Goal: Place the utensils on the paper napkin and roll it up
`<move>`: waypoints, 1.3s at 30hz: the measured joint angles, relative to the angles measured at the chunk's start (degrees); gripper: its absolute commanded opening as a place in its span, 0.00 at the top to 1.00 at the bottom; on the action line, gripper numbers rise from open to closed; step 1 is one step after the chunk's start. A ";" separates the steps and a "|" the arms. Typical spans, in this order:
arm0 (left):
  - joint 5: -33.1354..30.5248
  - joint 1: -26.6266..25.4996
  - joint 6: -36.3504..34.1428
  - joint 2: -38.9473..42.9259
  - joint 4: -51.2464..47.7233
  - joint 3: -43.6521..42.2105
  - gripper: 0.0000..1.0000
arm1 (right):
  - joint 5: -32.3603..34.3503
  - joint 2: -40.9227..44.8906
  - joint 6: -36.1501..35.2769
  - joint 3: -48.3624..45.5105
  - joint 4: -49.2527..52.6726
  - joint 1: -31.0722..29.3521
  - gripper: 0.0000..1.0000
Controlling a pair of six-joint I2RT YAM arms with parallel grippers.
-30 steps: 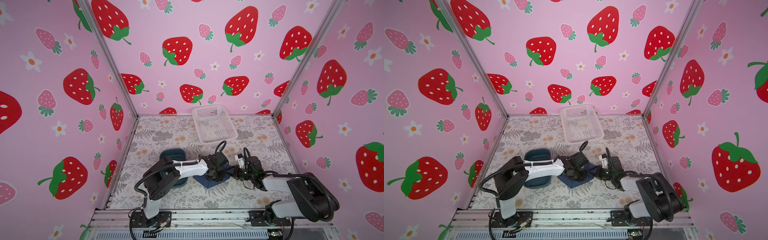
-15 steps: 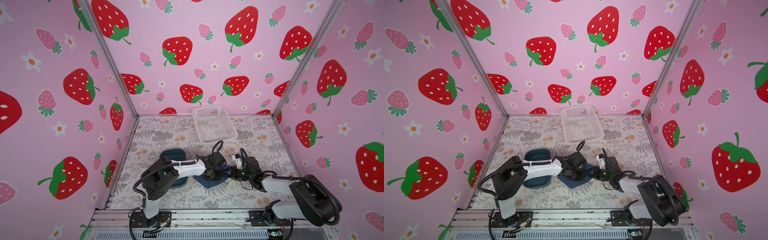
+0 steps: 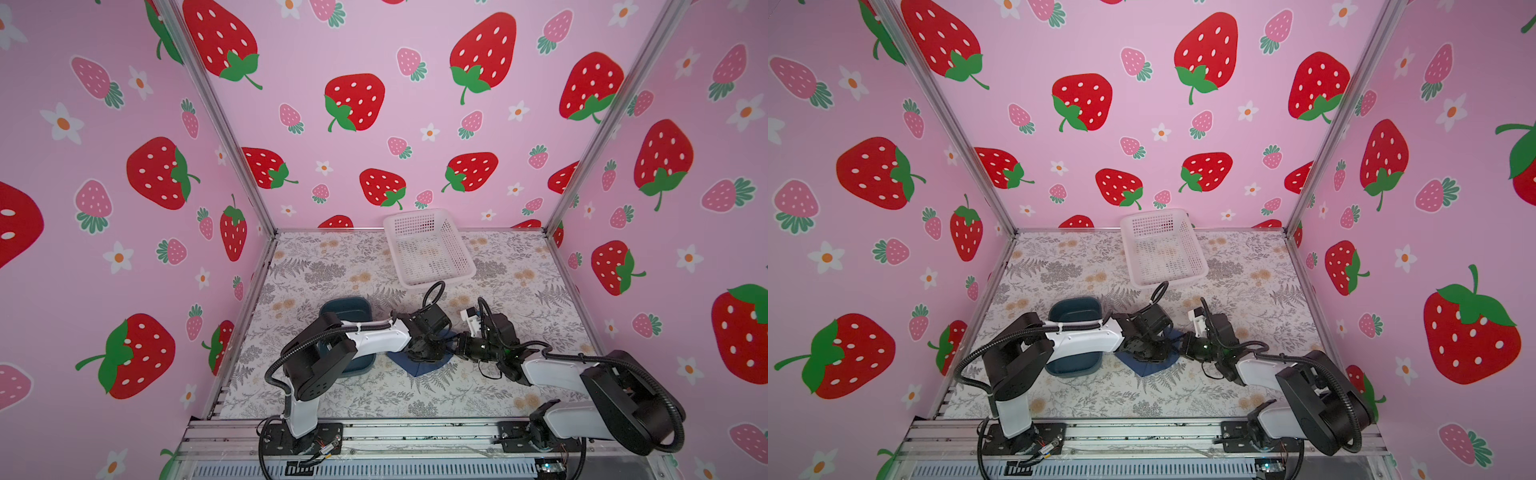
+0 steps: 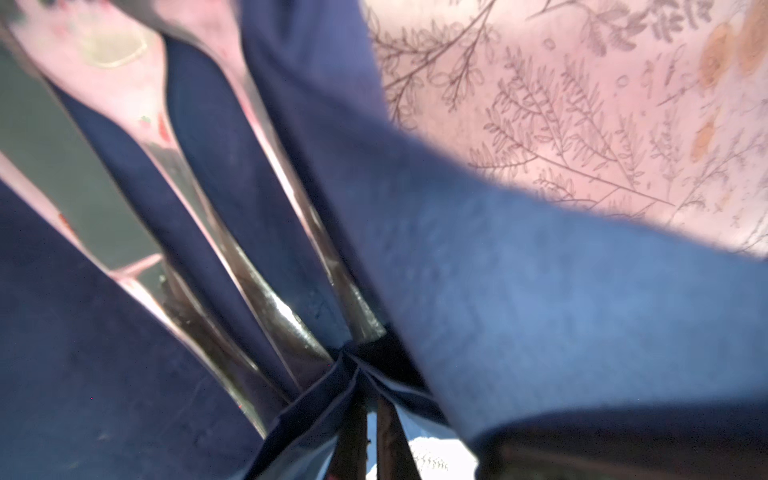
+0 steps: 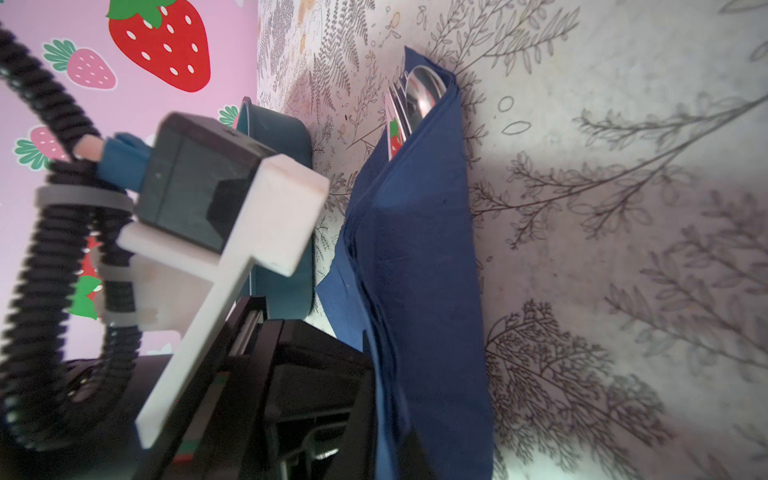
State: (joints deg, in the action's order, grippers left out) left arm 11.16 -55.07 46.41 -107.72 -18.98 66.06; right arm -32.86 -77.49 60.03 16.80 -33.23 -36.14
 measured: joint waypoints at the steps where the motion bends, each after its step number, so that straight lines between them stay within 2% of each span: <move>1: 0.00 0.00 0.02 0.00 0.00 -0.02 0.90 | 0.09 0.00 0.28 0.04 -0.20 -0.26 0.92; 15: 2.01 -0.09 0.33 7.67 5.42 -5.44 0.90 | 5.64 0.11 3.32 0.55 0.79 0.09 0.91; 25: 4.98 -1.09 0.26 4.39 7.76 -5.16 0.90 | 6.29 0.11 3.80 0.55 0.81 0.55 0.91; 39: 3.87 -0.31 -0.09 2.08 6.40 -2.75 0.89 | 6.25 0.13 4.24 0.52 1.16 0.81 0.89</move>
State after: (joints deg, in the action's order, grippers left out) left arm 15.03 -55.37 46.33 -105.65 -12.58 63.31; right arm -26.61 -77.36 64.27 17.32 -32.08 -35.33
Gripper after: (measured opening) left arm 0.107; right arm 0.111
